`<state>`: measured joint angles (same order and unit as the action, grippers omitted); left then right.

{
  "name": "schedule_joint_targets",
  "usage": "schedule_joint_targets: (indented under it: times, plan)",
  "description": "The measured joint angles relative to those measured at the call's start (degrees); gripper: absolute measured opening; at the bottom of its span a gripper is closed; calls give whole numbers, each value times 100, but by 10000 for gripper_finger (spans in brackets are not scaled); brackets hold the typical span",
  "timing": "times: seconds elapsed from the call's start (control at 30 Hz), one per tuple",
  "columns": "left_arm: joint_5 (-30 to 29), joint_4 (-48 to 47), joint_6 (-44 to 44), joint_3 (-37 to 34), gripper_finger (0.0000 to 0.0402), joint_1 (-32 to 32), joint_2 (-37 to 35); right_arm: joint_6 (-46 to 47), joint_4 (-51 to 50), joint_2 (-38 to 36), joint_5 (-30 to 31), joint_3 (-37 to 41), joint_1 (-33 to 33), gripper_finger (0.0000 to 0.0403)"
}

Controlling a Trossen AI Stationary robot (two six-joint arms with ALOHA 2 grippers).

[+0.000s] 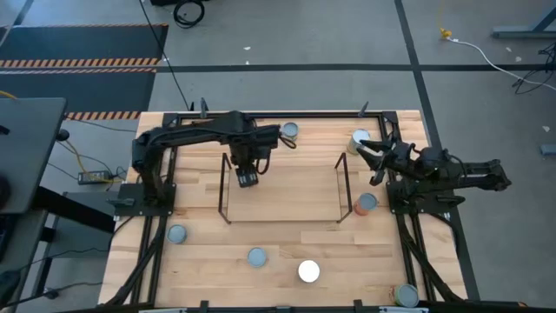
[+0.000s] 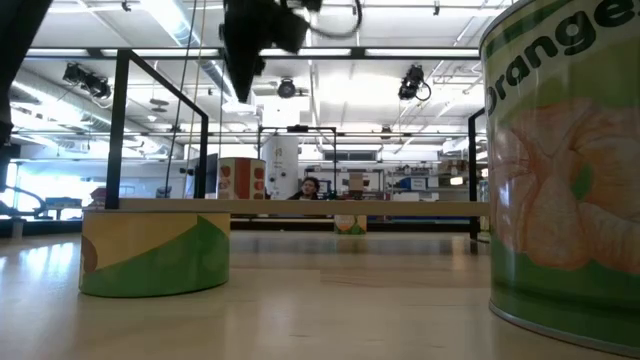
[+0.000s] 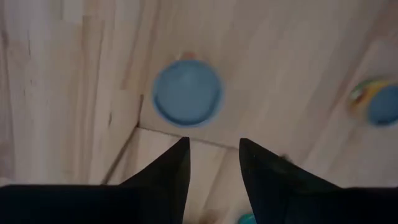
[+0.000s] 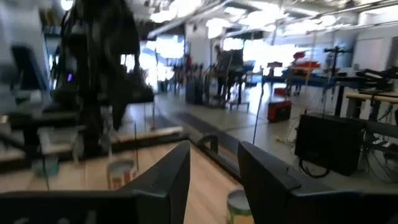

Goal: Pick and place cans onto a shelf
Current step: Put the canned peaches on the shelf

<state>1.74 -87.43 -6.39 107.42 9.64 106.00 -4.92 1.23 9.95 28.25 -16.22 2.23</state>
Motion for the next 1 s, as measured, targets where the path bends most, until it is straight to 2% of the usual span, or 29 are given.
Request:
schedule_joint_targets:
  times: [0.17,0.37,0.53,0.63,0.77,1.0]
  plan:
    - [-60,507,-851,0,141,-215,-582,-34,-487,902,-425,-858,109,142]
    - [-684,1735,-1385,0,141,-516,-1338,-55,-1138,2231,-384,-2142,444,142]
    - [-1304,2679,-982,0,141,-716,-1925,1353,-1834,3504,-361,-3171,488,141]
    - [-1441,3020,-568,0,141,-725,-2192,1827,-1951,4196,-354,-3676,488,141]
    - [-1442,2978,-255,0,141,-721,-2481,2012,-2250,5071,-76,-4372,490,141]
    - [-1410,2218,-206,-2,141,-847,-2991,2705,-3815,6580,83,-5895,365,149]
